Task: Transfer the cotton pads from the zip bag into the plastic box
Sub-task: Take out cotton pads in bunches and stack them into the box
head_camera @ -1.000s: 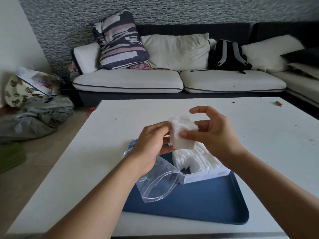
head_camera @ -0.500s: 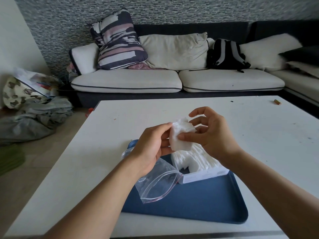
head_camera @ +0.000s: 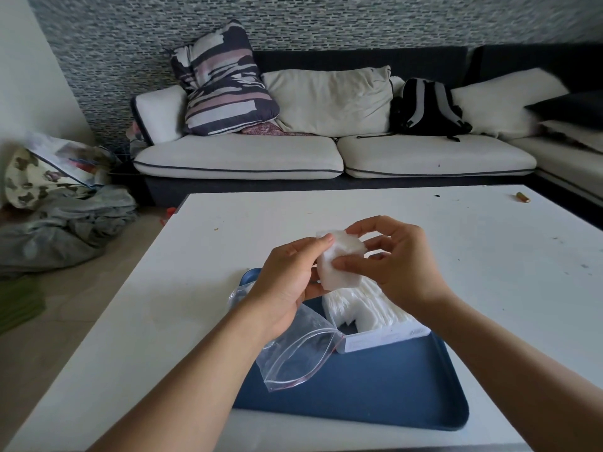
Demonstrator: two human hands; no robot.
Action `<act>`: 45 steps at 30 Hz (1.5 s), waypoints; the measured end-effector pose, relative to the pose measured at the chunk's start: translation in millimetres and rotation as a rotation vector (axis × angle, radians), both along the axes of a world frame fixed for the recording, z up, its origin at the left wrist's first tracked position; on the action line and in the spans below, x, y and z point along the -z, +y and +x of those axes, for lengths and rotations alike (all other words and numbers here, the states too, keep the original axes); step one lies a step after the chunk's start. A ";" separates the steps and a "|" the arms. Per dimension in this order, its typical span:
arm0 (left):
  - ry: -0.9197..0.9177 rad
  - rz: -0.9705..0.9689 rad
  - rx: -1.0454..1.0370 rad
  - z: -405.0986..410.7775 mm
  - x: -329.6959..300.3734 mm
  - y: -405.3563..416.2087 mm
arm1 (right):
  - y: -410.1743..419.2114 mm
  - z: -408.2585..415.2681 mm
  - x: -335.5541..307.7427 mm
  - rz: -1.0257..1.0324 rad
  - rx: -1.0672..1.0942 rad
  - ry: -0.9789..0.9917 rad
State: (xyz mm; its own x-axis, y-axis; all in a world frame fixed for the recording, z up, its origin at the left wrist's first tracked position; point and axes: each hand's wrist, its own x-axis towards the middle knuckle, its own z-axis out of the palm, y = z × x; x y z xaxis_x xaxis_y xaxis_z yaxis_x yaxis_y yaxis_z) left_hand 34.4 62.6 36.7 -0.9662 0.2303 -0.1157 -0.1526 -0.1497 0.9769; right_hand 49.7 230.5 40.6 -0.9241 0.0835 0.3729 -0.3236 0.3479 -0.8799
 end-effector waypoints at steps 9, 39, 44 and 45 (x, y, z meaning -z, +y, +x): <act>-0.120 0.127 -0.014 0.8 -3.1 0.8 | -10.7 2.9 0.2 -0.026 0.087 0.121; -0.179 0.106 -0.128 6.1 -9.8 2.3 | -15.7 5.6 -2.1 0.027 0.052 0.085; -0.227 0.139 -0.127 5.6 -11.2 0.5 | -13.0 3.7 -1.6 -0.007 -0.007 -0.014; -0.234 0.149 -0.131 5.2 -11.3 0.5 | -13.0 3.8 -2.2 0.009 -0.026 -0.014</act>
